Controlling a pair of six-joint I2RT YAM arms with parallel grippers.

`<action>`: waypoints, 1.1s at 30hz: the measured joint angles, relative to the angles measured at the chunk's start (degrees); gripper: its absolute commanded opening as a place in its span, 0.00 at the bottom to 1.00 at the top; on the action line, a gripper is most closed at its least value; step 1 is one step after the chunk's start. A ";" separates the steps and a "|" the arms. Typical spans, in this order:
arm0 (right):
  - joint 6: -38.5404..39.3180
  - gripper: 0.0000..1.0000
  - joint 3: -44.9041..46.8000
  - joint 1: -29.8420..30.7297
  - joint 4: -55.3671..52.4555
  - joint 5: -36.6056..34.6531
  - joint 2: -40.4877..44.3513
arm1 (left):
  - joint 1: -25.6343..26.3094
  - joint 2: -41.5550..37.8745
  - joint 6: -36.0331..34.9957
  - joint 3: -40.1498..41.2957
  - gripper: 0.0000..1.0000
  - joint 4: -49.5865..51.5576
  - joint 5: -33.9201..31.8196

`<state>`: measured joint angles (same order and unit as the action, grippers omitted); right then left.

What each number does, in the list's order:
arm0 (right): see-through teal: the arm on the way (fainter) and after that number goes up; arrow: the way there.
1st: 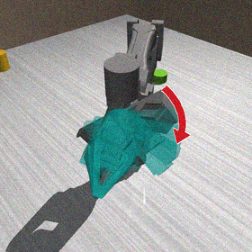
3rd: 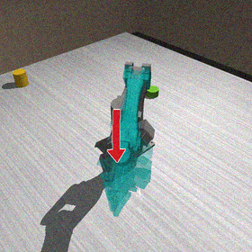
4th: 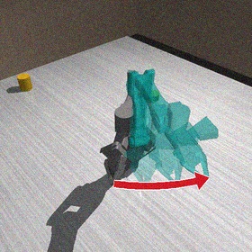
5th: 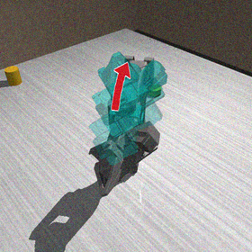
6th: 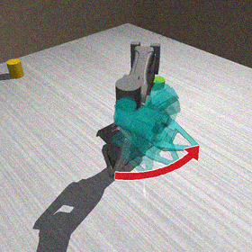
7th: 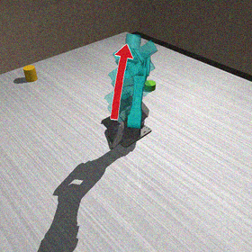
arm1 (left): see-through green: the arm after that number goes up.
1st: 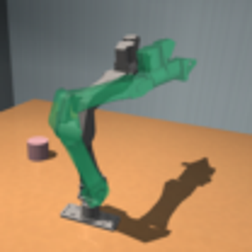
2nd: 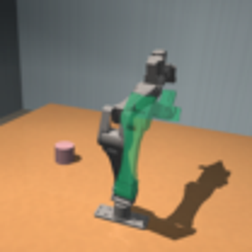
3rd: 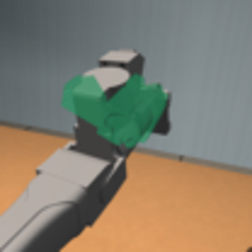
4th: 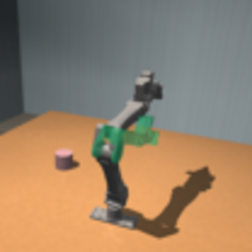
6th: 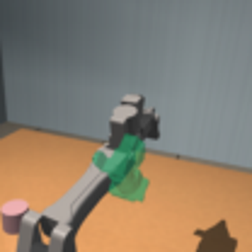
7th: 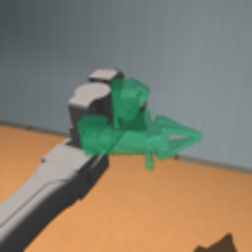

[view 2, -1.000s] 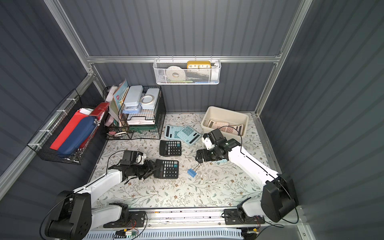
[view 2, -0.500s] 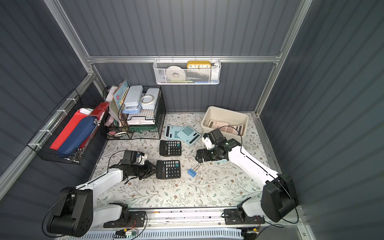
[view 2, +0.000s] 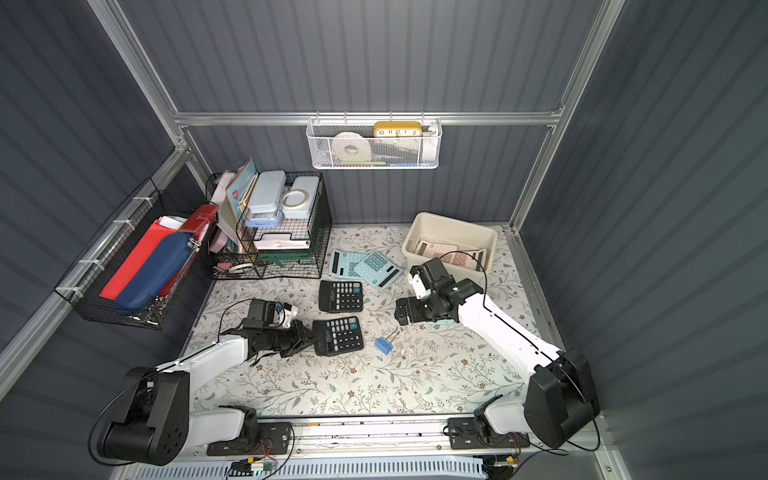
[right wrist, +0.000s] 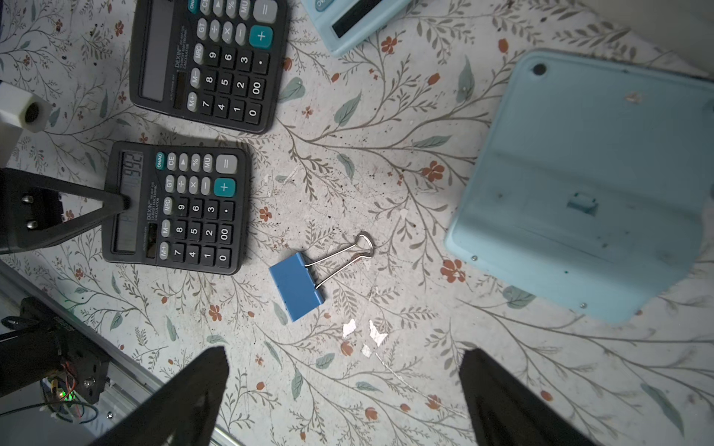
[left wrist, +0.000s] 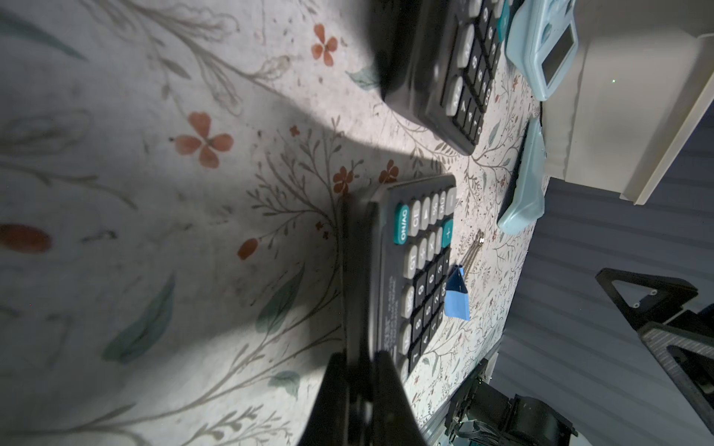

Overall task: Put the calculator in the storage box
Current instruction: Pick up the calculator at the center of the board.

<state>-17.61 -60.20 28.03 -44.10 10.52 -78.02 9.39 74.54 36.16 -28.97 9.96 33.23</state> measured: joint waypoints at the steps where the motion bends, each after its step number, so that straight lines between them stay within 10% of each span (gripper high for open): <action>1: -0.22 0.99 0.02 0.00 -0.02 -0.81 0.31 | 0.00 -0.42 -0.28 -0.79 0.00 1.38 -0.48; 18: -10.21 0.99 3.56 -10.32 -3.21 -22.71 12.41 | 6.88 -4.66 -0.76 -25.35 0.00 16.74 -6.36; 33: -14.56 0.99 6.45 -20.41 -6.71 -30.23 23.10 | 16.74 26.95 -2.58 -67.52 0.00 20.59 -13.33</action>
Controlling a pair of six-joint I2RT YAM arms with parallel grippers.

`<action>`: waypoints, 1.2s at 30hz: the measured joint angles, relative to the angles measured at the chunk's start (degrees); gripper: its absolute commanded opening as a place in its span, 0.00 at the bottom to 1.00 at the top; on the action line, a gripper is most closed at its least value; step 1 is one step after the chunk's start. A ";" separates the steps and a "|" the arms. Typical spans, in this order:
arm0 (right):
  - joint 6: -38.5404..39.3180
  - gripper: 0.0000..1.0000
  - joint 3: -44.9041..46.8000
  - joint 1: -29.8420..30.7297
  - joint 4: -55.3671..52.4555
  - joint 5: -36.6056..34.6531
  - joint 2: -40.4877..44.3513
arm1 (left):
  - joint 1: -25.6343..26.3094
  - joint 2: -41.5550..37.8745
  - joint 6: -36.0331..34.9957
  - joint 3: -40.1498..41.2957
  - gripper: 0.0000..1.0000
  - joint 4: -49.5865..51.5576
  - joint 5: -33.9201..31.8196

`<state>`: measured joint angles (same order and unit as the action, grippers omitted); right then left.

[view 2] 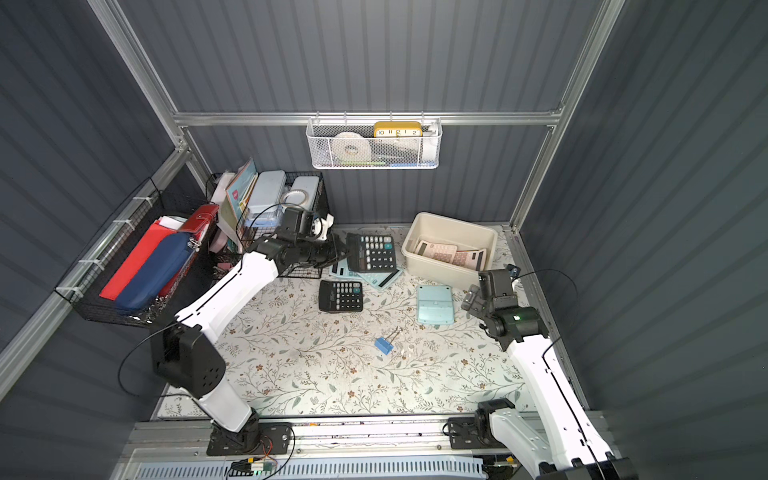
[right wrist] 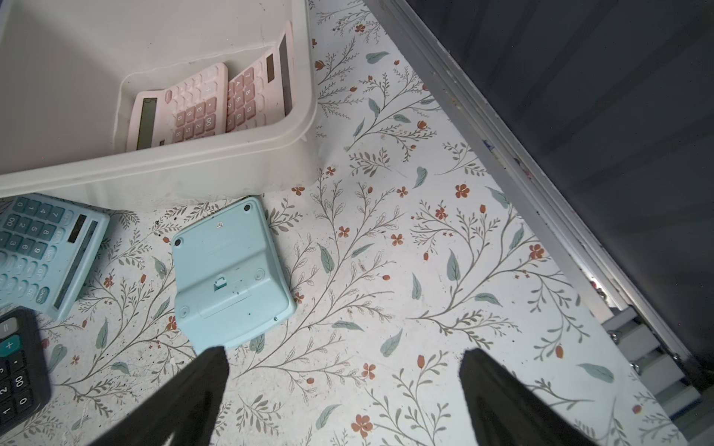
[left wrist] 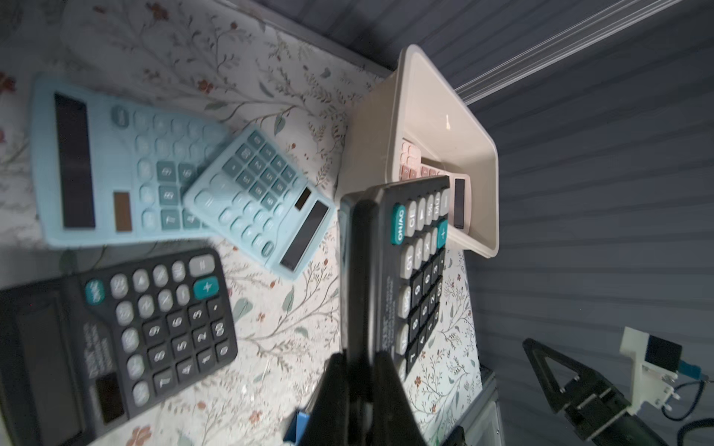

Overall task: Put the calculator in the storage box
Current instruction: Pick up the calculator at the center of the board, then place the calculator in the storage box.

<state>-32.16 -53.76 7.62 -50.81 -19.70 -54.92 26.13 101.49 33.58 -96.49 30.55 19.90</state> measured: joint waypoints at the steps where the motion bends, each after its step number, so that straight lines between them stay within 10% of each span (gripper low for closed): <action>1: -0.07 0.99 -0.02 -0.02 -0.07 -0.11 0.07 | 0.63 2.69 -0.42 -3.89 0.00 0.59 -0.39; 13: -1.09 0.99 -1.09 -1.53 -2.84 1.49 -0.22 | 4.98 35.17 -1.55 -49.77 0.00 7.85 1.38; 24: -0.74 0.99 -5.77 -4.39 -2.99 5.16 -2.84 | 6.12 39.91 2.14 -50.49 0.00 0.46 1.27; 36: 4.61 0.99 -21.14 -15.61 -3.02 12.11 -27.41 | 9.20 41.42 0.22 -49.46 0.00 -2.62 -3.06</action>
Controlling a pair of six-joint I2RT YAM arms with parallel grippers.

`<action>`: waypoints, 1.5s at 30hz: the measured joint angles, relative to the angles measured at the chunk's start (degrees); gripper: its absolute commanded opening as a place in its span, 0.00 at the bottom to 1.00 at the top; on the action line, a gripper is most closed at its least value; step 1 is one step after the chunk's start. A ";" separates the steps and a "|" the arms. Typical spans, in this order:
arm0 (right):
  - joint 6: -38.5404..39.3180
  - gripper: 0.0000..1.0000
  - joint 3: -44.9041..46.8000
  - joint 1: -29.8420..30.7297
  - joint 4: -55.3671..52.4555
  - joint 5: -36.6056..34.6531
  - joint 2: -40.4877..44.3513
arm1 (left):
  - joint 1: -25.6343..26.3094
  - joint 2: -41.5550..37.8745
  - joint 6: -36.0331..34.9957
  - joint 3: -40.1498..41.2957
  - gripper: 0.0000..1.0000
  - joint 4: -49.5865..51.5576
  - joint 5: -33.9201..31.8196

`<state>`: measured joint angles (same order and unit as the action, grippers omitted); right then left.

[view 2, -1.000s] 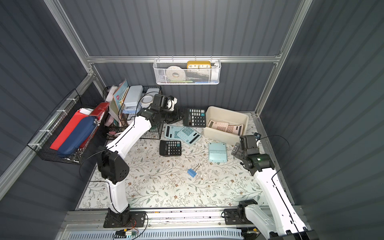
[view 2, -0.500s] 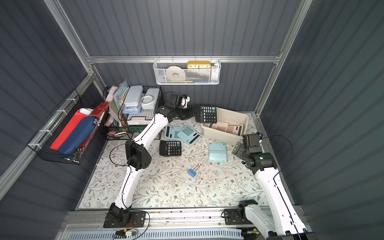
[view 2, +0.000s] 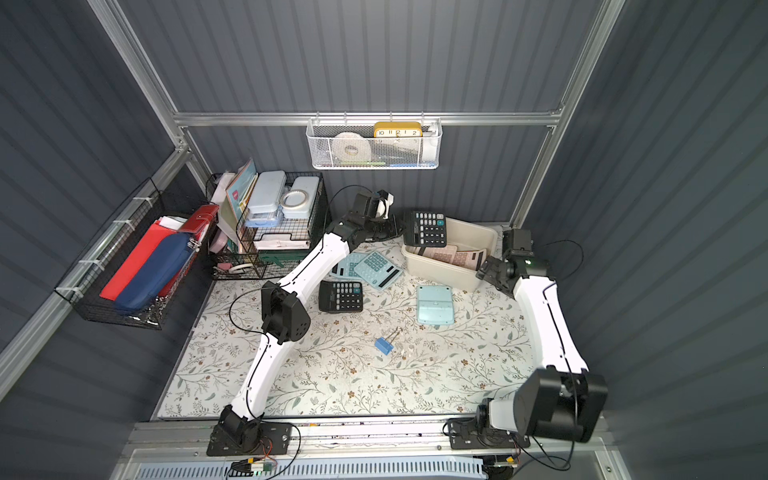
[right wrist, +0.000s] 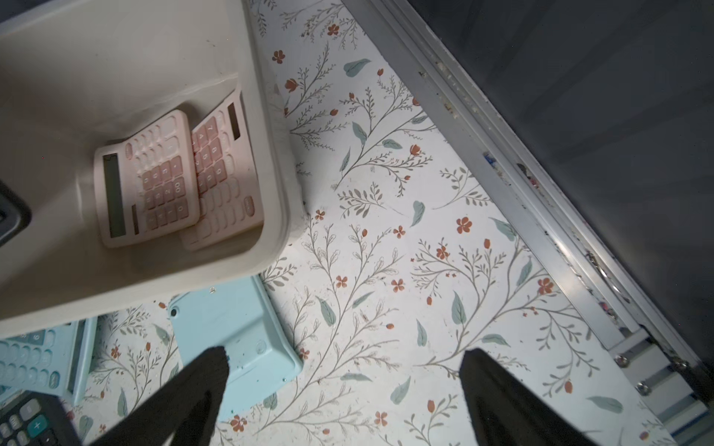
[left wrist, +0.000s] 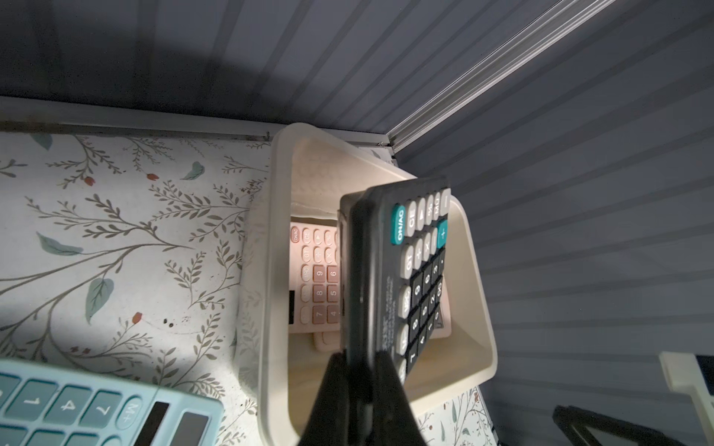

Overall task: Put the calculator in the storage box
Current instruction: Place the calculator in the storage box.

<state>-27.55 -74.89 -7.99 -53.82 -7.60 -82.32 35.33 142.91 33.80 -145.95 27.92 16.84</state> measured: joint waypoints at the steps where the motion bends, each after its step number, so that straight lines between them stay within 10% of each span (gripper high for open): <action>1: 0.20 0.99 -1.20 -0.35 -0.31 0.63 -2.56 | 0.04 0.00 -0.37 0.24 0.00 0.11 -0.50; 17: 3.65 0.99 -7.43 -0.61 -0.63 6.21 -12.52 | 0.04 -0.11 -4.02 1.81 0.00 1.46 -2.95; 29: 4.42 0.99 6.23 5.03 5.49 8.98 7.41 | 0.98 0.24 -6.51 1.44 0.00 1.38 -3.80; 45: 6.62 0.99 11.56 8.52 5.64 17.20 9.05 | 5.53 5.81 -10.51 -0.90 0.00 -0.83 -9.22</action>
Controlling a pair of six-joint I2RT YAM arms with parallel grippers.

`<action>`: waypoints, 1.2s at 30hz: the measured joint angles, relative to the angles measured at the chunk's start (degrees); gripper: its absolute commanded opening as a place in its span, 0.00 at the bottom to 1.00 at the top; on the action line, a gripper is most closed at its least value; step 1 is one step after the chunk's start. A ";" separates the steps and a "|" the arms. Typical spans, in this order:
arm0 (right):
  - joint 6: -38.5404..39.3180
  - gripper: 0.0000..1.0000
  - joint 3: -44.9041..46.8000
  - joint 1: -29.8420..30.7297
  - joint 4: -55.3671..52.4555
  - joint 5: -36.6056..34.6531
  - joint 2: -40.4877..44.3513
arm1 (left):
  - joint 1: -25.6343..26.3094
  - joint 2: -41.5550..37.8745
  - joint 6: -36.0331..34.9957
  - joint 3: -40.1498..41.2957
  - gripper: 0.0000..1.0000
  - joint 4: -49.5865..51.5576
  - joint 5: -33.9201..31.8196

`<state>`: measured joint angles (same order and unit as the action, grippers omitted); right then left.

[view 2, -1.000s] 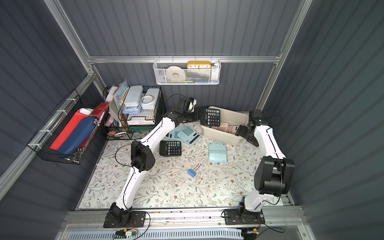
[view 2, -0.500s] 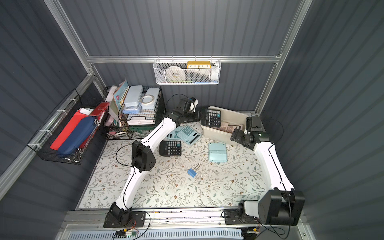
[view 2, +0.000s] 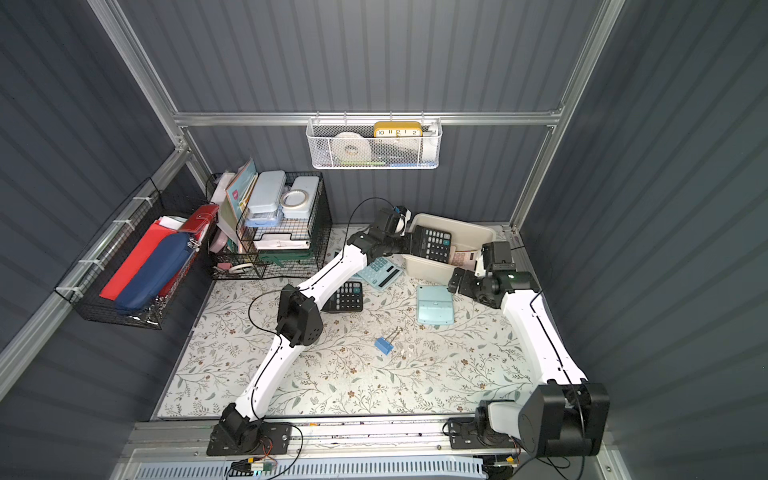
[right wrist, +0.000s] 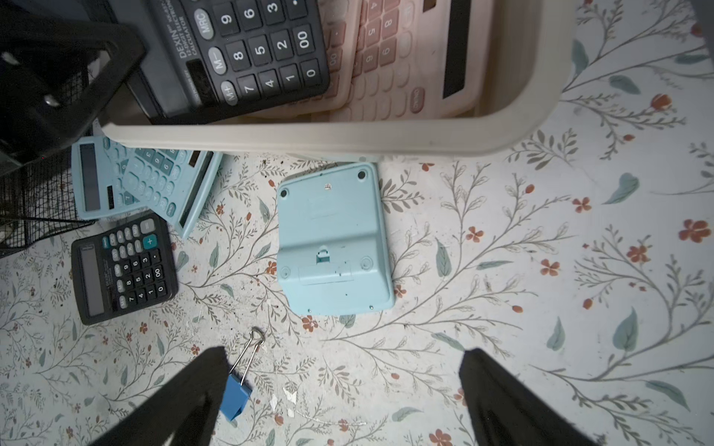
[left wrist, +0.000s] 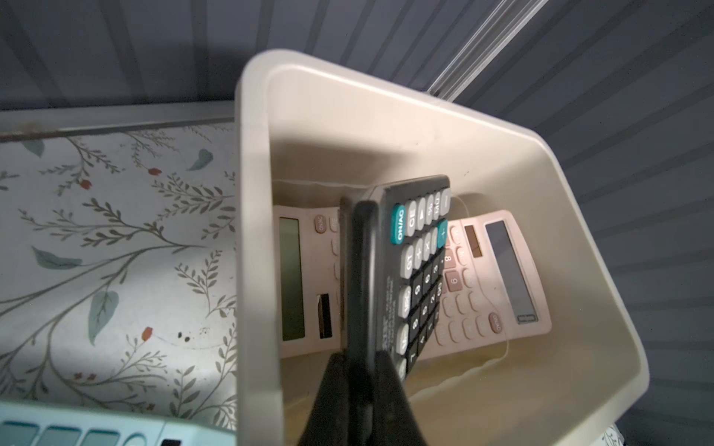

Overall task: Put the calculator in the storage box
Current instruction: Place the calculator in the storage box.

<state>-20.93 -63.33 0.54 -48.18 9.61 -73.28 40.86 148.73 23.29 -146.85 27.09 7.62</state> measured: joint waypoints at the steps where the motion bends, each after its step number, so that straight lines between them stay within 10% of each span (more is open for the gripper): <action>1: 0.02 0.99 0.48 0.00 -0.15 0.09 0.31 | 0.22 -0.13 -0.02 0.28 0.00 0.04 -0.15; 14: 0.39 0.99 1.42 0.02 -2.03 -1.27 2.75 | 2.32 -7.82 5.92 13.55 0.00 3.19 0.33; 32: 0.37 0.99 1.42 0.02 -2.56 -3.98 0.35 | -1.90 -4.66 7.80 1.11 0.01 14.05 -0.37; 36: 0.42 0.99 1.42 0.02 -2.64 -3.78 -0.13 | -1.88 -4.17 7.87 0.48 0.33 13.99 0.31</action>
<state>-20.51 -61.91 0.56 -50.83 5.82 -73.41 38.98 144.55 31.16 -146.36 41.08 7.92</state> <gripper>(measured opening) 0.990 0.241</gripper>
